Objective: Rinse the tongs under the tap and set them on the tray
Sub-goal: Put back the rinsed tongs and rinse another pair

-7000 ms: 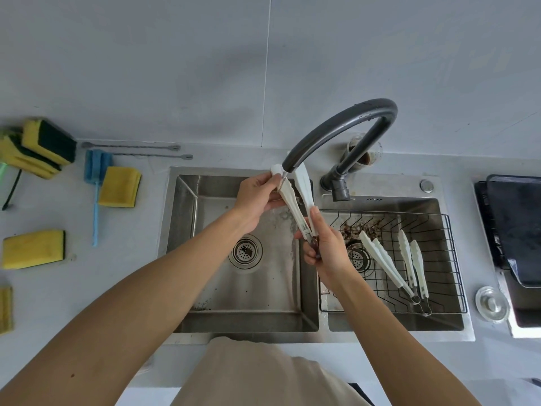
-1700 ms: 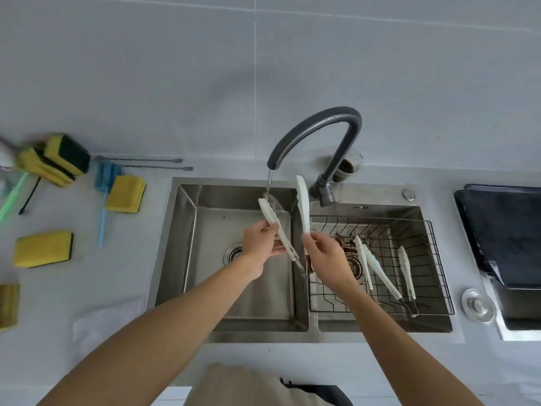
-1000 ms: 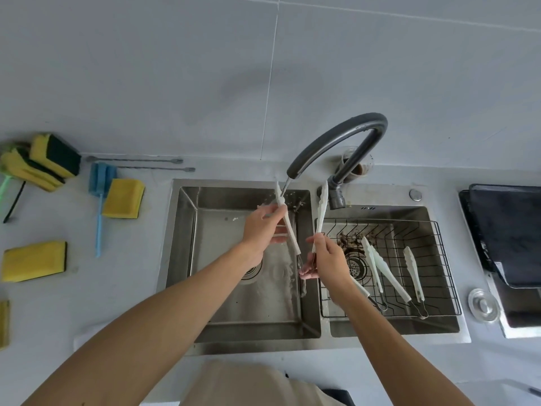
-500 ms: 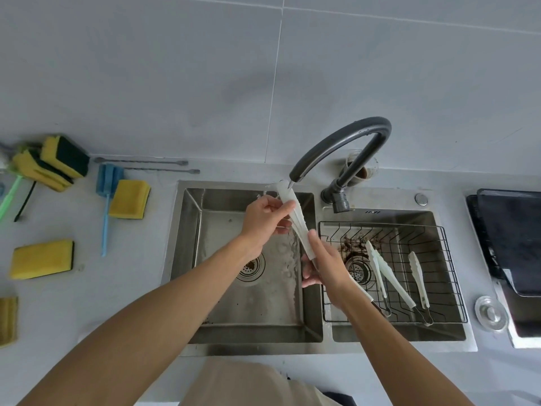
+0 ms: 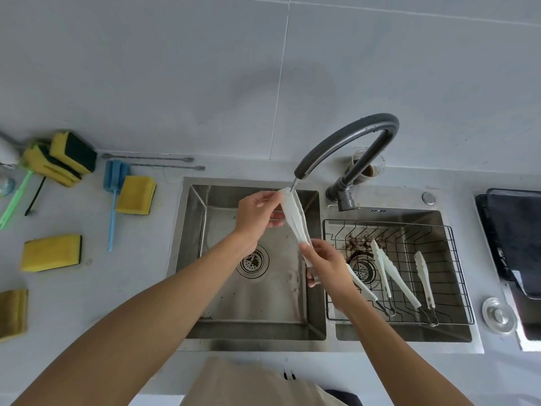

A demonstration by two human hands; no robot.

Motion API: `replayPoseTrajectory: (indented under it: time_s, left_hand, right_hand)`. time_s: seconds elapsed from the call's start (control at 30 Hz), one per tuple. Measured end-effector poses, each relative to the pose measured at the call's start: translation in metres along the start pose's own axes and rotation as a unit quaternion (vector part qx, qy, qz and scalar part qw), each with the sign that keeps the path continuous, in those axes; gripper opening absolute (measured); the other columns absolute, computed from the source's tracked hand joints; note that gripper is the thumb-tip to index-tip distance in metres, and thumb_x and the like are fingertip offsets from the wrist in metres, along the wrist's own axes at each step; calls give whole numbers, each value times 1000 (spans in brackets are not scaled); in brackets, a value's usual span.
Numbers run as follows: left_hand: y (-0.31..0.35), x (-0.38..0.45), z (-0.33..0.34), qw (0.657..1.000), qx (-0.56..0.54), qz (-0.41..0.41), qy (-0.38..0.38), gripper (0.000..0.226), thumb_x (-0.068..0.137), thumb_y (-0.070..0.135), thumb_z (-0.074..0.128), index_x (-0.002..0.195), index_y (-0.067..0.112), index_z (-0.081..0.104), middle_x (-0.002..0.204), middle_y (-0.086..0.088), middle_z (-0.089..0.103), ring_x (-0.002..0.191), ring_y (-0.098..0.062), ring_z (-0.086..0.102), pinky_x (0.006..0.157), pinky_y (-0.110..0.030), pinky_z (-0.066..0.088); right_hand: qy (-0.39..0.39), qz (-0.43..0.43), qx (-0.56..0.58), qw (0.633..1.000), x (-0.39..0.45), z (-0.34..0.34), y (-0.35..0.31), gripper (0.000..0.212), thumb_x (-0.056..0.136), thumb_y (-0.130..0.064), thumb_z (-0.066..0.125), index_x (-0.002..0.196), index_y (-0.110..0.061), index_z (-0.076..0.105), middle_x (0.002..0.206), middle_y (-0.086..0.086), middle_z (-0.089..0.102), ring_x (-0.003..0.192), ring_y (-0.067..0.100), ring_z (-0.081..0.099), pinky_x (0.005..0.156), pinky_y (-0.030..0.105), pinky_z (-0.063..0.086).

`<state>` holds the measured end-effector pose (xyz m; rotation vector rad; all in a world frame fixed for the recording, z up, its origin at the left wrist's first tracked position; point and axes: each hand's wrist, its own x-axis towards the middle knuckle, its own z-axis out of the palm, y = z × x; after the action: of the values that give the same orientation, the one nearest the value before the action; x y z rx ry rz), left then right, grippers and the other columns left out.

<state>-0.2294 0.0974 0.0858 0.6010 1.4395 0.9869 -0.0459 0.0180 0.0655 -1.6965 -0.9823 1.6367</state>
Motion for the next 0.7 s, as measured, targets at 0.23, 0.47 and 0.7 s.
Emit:
replayPoseTrajectory:
  time_s: [0.23,0.47,0.7]
  left_hand:
    - [11,7,-4,999,-41,2,32,28,97,20,72,118,2,72,102,-18,78,81,-24,79,65,-30,65]
    - [13,3,-3,997,-81,-11,16,18,94,23,76,103,7,76,95,-13,80,85,-24,79,75,-32,66]
    - [9,5,-4,997,-74,-13,31,33,89,23,81,113,2,72,99,-15,79,91,-28,79,79,-37,66]
  right_hand:
    - [115,-100,-133,979,9,10,-24,34,89,-50,78,108,-27,61,86,9,72,61,29,66,55,51,61]
    - [186,-200,-335,902,13,14,-32,39,92,-47,74,111,-18,56,87,0,62,73,23,62,62,43,56]
    - [128,-92,-159,974,6,12,-33,54,86,-49,81,119,-18,51,90,0,62,72,11,59,59,24,53]
